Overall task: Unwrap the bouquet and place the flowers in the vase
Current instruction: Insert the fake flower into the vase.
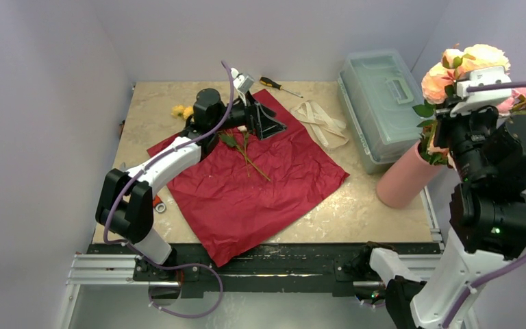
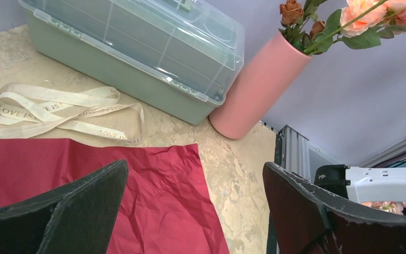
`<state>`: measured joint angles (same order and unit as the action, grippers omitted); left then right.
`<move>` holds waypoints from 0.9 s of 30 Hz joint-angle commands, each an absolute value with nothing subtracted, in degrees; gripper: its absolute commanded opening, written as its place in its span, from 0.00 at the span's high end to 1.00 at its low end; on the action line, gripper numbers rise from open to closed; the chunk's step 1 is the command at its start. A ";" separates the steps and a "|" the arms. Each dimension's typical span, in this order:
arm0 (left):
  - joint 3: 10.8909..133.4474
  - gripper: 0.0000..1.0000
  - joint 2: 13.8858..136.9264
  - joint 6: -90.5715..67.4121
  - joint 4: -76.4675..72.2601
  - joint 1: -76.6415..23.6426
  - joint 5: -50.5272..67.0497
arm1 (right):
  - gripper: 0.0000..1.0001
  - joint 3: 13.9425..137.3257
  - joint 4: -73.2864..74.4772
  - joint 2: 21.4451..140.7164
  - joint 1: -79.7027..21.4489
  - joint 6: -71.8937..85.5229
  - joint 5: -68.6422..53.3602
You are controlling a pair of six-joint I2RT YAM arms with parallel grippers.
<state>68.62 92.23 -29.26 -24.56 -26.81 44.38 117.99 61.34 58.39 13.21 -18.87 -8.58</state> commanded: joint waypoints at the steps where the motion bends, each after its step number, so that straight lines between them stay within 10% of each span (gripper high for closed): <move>1: 69.61 0.00 91.45 -28.06 -24.75 -26.83 43.52 | 1.00 112.95 56.43 59.05 13.40 -15.25 -4.86; 27: 72.62 0.00 96.38 -29.57 -21.66 -25.14 41.13 | 1.00 90.95 51.03 59.90 13.44 -13.60 11.57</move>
<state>69.63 95.61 -29.04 -21.65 -25.87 42.50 92.75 52.16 59.29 13.19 -14.94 8.21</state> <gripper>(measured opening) 0.996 0.031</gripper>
